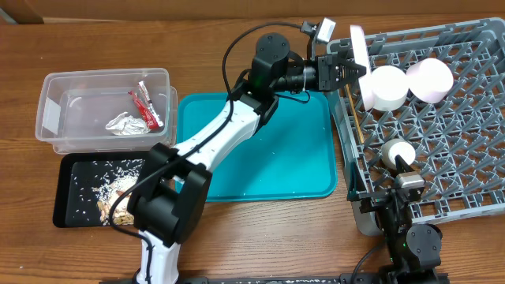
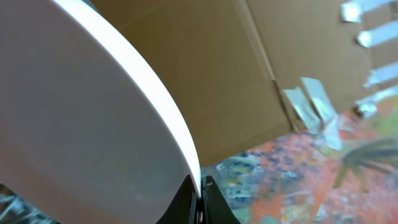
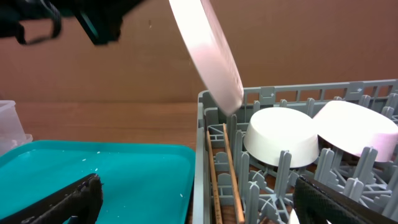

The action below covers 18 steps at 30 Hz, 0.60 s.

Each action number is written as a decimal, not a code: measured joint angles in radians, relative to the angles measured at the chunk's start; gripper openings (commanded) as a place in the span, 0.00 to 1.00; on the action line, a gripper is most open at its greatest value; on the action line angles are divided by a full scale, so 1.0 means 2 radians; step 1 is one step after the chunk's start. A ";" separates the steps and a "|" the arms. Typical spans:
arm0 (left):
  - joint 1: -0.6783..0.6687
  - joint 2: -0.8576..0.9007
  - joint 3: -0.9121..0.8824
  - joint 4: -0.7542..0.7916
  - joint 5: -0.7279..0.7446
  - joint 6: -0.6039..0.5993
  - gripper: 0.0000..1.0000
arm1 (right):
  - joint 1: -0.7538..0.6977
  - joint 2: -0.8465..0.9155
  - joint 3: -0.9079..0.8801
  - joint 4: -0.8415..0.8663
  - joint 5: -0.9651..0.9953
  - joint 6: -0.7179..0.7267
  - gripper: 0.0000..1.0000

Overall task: Sort waste into correct bins and load items into the dishwasher
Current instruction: 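Carry the white plate to the dish rack and stand it upright, then open the left gripper to release the plate and pull back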

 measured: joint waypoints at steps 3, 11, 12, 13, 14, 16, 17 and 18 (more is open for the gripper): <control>0.000 0.020 0.000 -0.025 -0.010 0.000 0.04 | 0.000 0.000 0.000 0.000 0.000 0.000 1.00; 0.001 0.039 0.007 -0.055 -0.019 0.014 1.00 | 0.000 0.000 0.000 0.000 0.000 0.000 1.00; 0.001 0.039 0.014 -0.077 -0.020 0.018 1.00 | 0.000 0.000 0.000 0.000 0.000 0.000 1.00; 0.003 0.038 0.025 -0.117 -0.020 0.031 1.00 | 0.000 0.000 0.000 0.000 0.000 0.000 1.00; 0.004 0.036 0.034 -0.151 -0.023 0.043 1.00 | 0.000 0.000 0.000 0.000 0.000 0.000 1.00; 0.008 0.029 0.060 -0.287 -0.040 0.091 1.00 | 0.000 0.000 0.000 0.000 0.000 0.000 1.00; 0.011 0.024 0.077 -0.361 -0.060 0.122 1.00 | 0.000 0.000 0.000 0.000 0.000 0.000 1.00; 0.014 0.018 0.092 -0.419 -0.077 0.151 1.00 | 0.000 0.000 0.000 0.000 0.000 0.000 1.00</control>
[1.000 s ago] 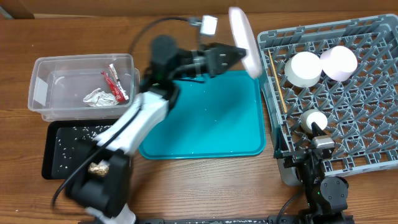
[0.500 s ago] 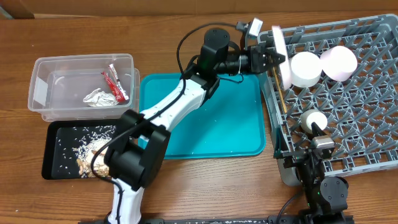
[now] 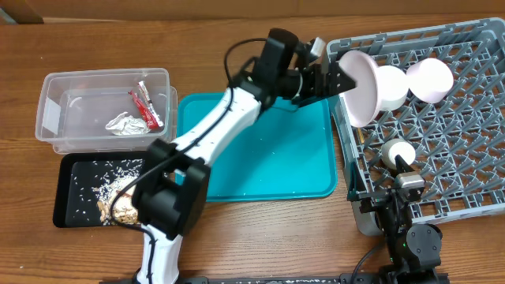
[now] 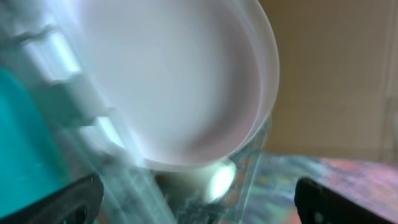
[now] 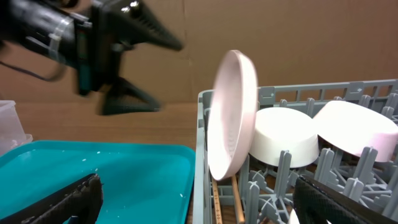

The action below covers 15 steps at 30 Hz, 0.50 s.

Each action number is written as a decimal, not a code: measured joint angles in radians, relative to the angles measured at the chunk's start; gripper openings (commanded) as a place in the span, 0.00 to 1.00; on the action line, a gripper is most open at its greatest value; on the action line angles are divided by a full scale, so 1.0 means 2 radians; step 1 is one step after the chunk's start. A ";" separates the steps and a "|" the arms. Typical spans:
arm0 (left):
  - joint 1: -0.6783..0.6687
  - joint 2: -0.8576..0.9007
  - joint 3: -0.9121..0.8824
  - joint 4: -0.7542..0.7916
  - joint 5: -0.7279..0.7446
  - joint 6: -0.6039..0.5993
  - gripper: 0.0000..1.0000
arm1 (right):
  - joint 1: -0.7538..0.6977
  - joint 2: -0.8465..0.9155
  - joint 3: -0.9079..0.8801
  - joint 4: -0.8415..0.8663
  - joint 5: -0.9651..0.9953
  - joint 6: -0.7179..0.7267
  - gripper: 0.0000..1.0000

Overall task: Sort waste into correct bins and load items into the dishwasher
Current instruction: 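Open the left gripper to release the plate and pull back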

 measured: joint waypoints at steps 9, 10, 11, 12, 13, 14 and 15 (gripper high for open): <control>0.063 -0.130 0.188 -0.514 -0.261 0.264 0.99 | 0.000 0.000 0.000 -0.001 0.000 0.000 1.00; 0.073 -0.149 0.200 -0.544 -0.292 0.276 1.00 | 0.000 0.000 0.000 0.000 0.000 0.000 1.00; 0.086 -0.170 0.208 -0.571 -0.321 0.288 1.00 | 0.000 0.000 0.000 -0.001 0.000 0.000 1.00; 0.098 -0.191 0.212 -0.593 -0.343 0.296 1.00 | 0.000 0.000 0.000 -0.001 0.000 0.000 1.00; 0.108 -0.207 0.213 -0.609 -0.358 0.303 1.00 | 0.000 0.000 0.000 -0.001 0.000 0.000 1.00; 0.118 -0.225 0.215 -0.628 -0.373 0.309 1.00 | 0.000 0.000 0.000 0.000 0.000 0.000 1.00; 0.126 -0.243 0.216 -0.651 -0.386 0.314 1.00 | 0.000 0.000 0.000 0.000 0.000 0.000 1.00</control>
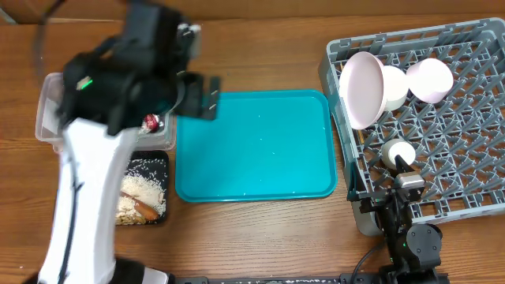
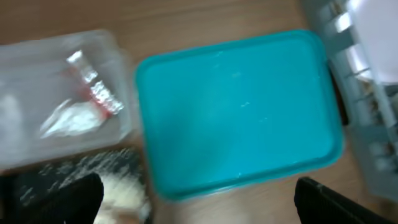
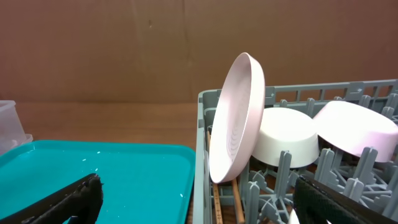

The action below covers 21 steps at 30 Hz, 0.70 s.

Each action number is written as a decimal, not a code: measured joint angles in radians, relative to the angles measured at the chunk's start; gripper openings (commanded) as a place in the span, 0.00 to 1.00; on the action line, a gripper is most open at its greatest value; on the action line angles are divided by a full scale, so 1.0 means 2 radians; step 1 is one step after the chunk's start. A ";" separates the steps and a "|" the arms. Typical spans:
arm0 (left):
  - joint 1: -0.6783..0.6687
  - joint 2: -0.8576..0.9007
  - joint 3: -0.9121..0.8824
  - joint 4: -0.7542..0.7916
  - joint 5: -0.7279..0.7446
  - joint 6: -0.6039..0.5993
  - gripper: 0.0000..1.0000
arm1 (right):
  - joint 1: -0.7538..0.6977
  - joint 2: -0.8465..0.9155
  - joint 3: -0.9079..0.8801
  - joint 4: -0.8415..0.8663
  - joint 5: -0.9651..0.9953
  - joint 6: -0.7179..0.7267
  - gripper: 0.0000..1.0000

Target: Sort waste into correct bins and load items into the dishwasher

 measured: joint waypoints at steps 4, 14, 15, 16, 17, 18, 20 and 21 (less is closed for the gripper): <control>0.012 -0.063 0.000 -0.040 -0.023 0.010 1.00 | 0.000 0.000 0.000 0.000 0.000 0.000 1.00; 0.012 -0.311 0.008 -0.031 -0.078 0.021 1.00 | 0.000 0.000 0.000 0.000 0.000 0.000 1.00; 0.012 -0.329 0.011 -0.038 -0.081 0.023 1.00 | 0.000 0.000 0.000 0.000 0.000 0.000 1.00; 0.012 -0.348 0.011 -0.041 -0.084 0.031 1.00 | 0.000 0.000 0.000 0.000 0.000 0.000 1.00; 0.012 -0.355 0.011 -0.043 -0.087 0.035 1.00 | 0.000 0.000 0.000 0.000 0.000 0.000 1.00; 0.012 -0.362 0.009 -0.043 -0.089 0.043 1.00 | 0.000 0.000 0.000 0.000 0.000 0.000 1.00; 0.012 -0.369 0.002 -0.044 -0.095 0.062 1.00 | 0.000 0.000 0.000 0.000 0.000 0.000 1.00; 0.012 -0.369 -0.003 -0.043 -0.097 0.073 1.00 | 0.000 0.000 0.000 0.000 0.000 0.000 1.00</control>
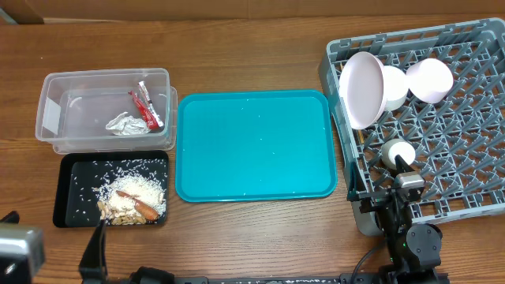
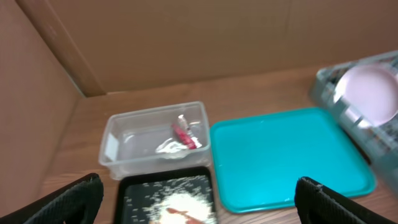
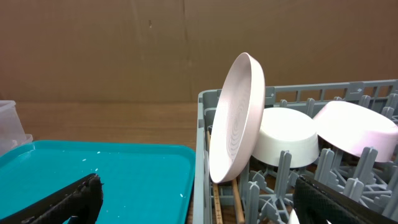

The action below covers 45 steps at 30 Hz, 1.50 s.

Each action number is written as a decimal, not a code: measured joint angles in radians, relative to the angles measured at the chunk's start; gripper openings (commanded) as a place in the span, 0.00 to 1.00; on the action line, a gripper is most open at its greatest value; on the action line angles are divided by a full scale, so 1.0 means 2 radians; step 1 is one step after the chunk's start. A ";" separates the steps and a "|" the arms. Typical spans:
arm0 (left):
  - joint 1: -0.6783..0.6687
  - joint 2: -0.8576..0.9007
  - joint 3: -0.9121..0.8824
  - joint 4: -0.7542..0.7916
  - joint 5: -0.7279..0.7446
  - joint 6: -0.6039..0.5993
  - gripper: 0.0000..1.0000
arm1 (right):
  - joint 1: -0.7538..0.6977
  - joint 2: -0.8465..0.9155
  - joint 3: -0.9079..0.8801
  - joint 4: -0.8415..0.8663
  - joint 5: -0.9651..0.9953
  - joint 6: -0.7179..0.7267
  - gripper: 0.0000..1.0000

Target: Sort waste into correct bins and load items into the dishwasher

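A pink plate [image 1: 361,79] stands on edge in the grey dishwasher rack [image 1: 473,197], leaning against a white bowl [image 1: 392,88]; it also shows in the right wrist view [image 3: 237,118]. A pink bowl [image 1: 431,78], a small white cup [image 1: 397,151] and chopsticks [image 3: 227,186] are in the rack too. My left gripper [image 2: 199,208] is open and empty, high over the table's front left. My right gripper [image 3: 199,199] is open and empty at the rack's front left corner.
A teal tray [image 1: 252,146] lies mid-table with only crumbs on it. At the left, a clear bin [image 1: 59,110] holds wrappers [image 1: 146,109]. A black tray [image 1: 71,209] in front of it holds rice and food scraps.
My left arm was over the clear bin and the tray's left edge; now only its tip shows at the overhead view's bottom left corner. The plate and right arm have not moved.
First my left gripper was shut on the pink plate's rim above the rack's left end. Then the plate stood in the rack against the white bowl, with the gripper open beside it. The arm was then over the bins, and is now at the front left.
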 measured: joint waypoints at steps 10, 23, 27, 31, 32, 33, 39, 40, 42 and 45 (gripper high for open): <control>0.000 0.004 -0.176 0.050 -0.023 0.042 1.00 | 0.000 0.000 0.000 0.000 0.000 0.000 1.00; 0.051 -0.065 -0.505 0.396 0.031 0.103 1.00 | 0.000 0.000 0.000 0.000 0.000 0.000 1.00; 0.081 -0.140 -0.613 0.476 0.053 0.109 1.00 | 0.000 0.000 0.000 0.000 0.000 0.000 1.00; 0.090 -0.230 -0.718 0.546 0.067 0.116 1.00 | 0.000 0.000 0.000 0.000 0.000 0.000 1.00; 0.091 -0.251 -0.743 0.563 0.070 0.116 1.00 | 0.000 0.000 0.000 0.000 0.000 0.000 1.00; 0.092 -0.277 -0.775 0.590 0.072 0.116 1.00 | 0.000 0.000 0.000 0.000 0.000 0.000 1.00; 0.092 -0.373 -0.906 0.680 0.088 0.117 1.00 | 0.000 0.000 0.000 0.000 0.000 0.000 1.00; 0.092 -0.384 -0.928 0.693 0.094 0.117 1.00 | 0.000 0.000 0.000 -0.001 0.000 0.000 1.00; 0.092 -0.397 -0.957 0.707 0.105 0.118 1.00 | 0.000 0.000 0.000 0.000 0.000 0.000 1.00; 0.092 -0.418 -0.998 0.742 0.121 0.118 1.00 | 0.000 0.000 0.000 0.000 0.000 0.000 1.00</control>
